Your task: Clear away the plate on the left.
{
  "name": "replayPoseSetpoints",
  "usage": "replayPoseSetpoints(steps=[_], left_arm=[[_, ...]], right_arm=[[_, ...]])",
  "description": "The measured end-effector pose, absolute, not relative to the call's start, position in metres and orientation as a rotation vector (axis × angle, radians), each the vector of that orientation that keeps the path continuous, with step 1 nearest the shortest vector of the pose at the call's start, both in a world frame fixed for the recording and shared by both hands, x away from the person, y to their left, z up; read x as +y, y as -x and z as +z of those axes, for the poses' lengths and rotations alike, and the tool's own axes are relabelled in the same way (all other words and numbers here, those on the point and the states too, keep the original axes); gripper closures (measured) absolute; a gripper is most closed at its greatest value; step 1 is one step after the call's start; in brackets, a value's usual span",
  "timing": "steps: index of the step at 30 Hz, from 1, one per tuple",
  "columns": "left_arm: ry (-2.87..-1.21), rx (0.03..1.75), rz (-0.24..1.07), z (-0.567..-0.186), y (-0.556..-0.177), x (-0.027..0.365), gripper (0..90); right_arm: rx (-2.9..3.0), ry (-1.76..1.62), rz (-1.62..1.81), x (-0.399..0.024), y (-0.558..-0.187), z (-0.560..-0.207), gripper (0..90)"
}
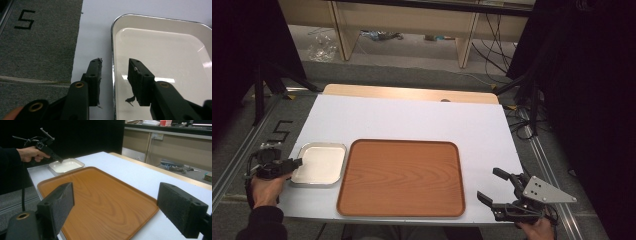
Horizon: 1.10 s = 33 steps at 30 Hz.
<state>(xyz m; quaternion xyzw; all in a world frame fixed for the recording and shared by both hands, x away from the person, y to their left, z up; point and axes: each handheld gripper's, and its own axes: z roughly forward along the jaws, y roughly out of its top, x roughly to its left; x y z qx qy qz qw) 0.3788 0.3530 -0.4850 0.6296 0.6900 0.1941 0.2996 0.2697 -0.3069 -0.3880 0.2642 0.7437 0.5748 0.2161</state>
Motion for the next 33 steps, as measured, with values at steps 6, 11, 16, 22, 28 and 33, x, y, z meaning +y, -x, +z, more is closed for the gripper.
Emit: replayPoseSetpoints(steps=[6, 11, 16, 22, 28, 33], left_arm=[[-1.612, 1.837, 0.465, -0.49, -0.381, 0.355, 76.3], [-1.593, 1.849, 0.444, -0.49, -0.381, 0.358, 85.0], [-1.599, 1.844, 0.458, -0.489, -0.381, 0.357, 86.0], [-1.573, 1.824, 0.442, -0.484, -0.377, 0.361, 87.8], [-1.508, 1.782, 0.473, -0.48, -0.377, 0.359, 88.5], [-1.503, 1.796, 0.5, -0.473, -0.374, 0.362, 88.5]], right_arm=[[2.069, -0.727, 1.593, -0.306, -0.27, -0.388, 15.4], [2.061, -0.726, 1.587, -0.307, -0.27, -0.388, 15.4], [2.057, -0.73, 1.588, -0.306, -0.27, -0.389, 15.4], [2.056, -0.73, 1.589, -0.306, -0.27, -0.389, 15.4], [2.06, -0.721, 1.589, -0.307, -0.27, -0.388, 15.4], [2.059, -0.733, 1.592, -0.307, -0.27, -0.388, 15.4]])
